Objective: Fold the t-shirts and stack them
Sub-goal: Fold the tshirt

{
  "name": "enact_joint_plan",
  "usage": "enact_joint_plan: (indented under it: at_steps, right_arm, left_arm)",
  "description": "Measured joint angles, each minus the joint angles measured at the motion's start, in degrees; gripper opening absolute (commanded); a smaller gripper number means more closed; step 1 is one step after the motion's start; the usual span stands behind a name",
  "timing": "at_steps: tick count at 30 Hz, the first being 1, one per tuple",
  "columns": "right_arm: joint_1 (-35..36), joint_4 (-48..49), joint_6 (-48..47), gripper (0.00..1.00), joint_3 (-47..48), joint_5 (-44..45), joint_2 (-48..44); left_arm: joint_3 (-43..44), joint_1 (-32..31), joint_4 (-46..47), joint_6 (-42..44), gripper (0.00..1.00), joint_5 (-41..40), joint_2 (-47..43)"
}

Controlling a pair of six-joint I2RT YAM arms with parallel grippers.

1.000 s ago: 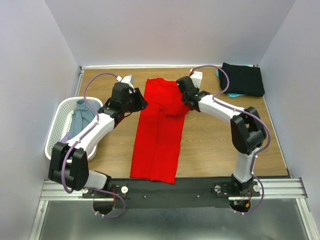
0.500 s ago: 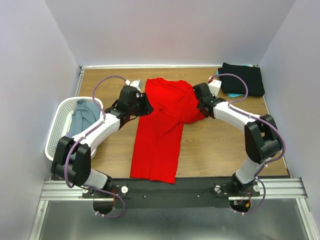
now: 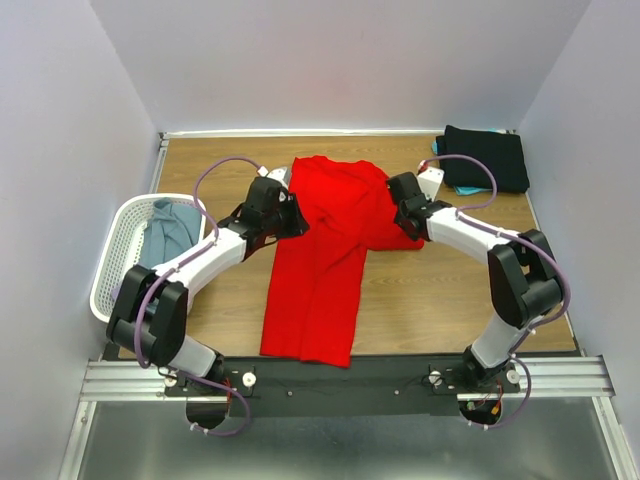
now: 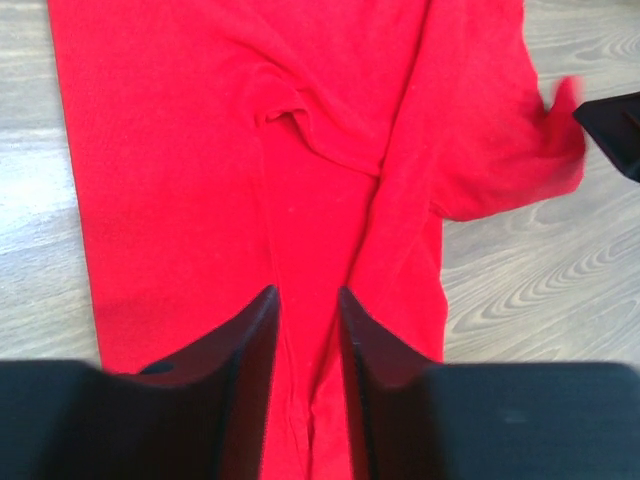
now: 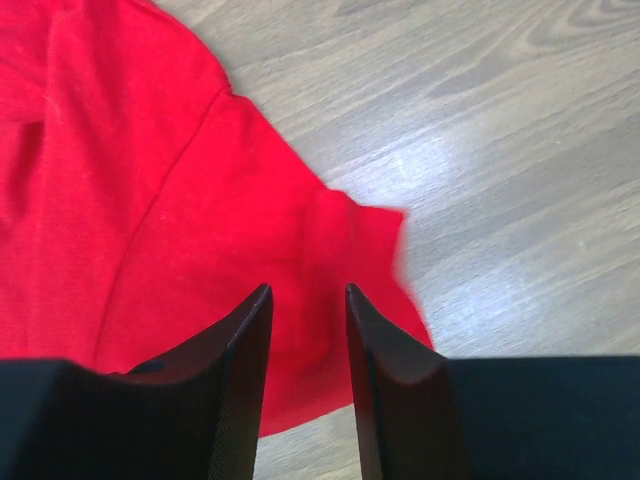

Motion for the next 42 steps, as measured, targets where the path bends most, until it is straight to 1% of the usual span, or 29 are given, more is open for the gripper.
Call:
enact_joint_plan:
  at_steps: [2,3,6,8,11,16,20,25,31,38,42]
  right_arm:
    - [0.0,-0.02,0.0,0.46,0.09,-0.66,-0.28]
    - [0.0,-0.26,-0.07,0.47,0.59,-1.2,-0.31]
    - [0.0,-0.39,-1.11,0.47,3.87,-3.98,0.24]
    - [0.0,-0.11,-2.49,0.47,8.87,-6.32,2.34]
    - [0.0,1.44,-4.28,0.48,16.74,-10.75,7.37]
    - [-0.02,3.06,-6.99,0.52,26.84,-17.16,16.5]
    - [-0.17,3.37,-9.35,0.52,33.81,-20.72,23.58]
    - [-1.07,3.28,-10.6,0.52,39.36,-24.74,29.64]
    - [-3.52,3.32,-10.93,0.52,41.4,-27.87,31.87]
    - [-4.76,3.37,-11.37,0.51,41.92,-29.64,32.63]
    - [-4.76,3.41,-11.58,0.51,42.21,-30.6,33.2]
  left_arm:
    - [-0.13,0.0,0.04,-0.11,0.24,-0.11,0.24]
    - [-0.13,0.0,0.11,-0.28,0.21,-0.33,0.39]
    - [-0.11,-0.02,0.68,-0.79,0.22,-0.59,1.11]
    - [0.2,-0.02,1.18,-1.18,0.22,-0.66,2.34]
    - [1.38,-0.04,1.31,-1.6,0.34,-0.66,4.79]
    - [5.97,-0.74,1.7,-2.58,0.36,-0.98,10.8]
    - [10.21,-1.62,2.47,-3.32,0.37,-1.01,15.19]
    - [14.69,-3.17,2.51,-5.09,0.38,-1.44,20.2]
    - [17.09,-3.89,2.38,-7.78,0.42,-3.21,24.3]
    - [18.56,-3.82,1.55,-11.06,0.42,-6.75,26.03]
    - [21.81,-3.85,0.61,-11.91,0.42,-8.2,28.22]
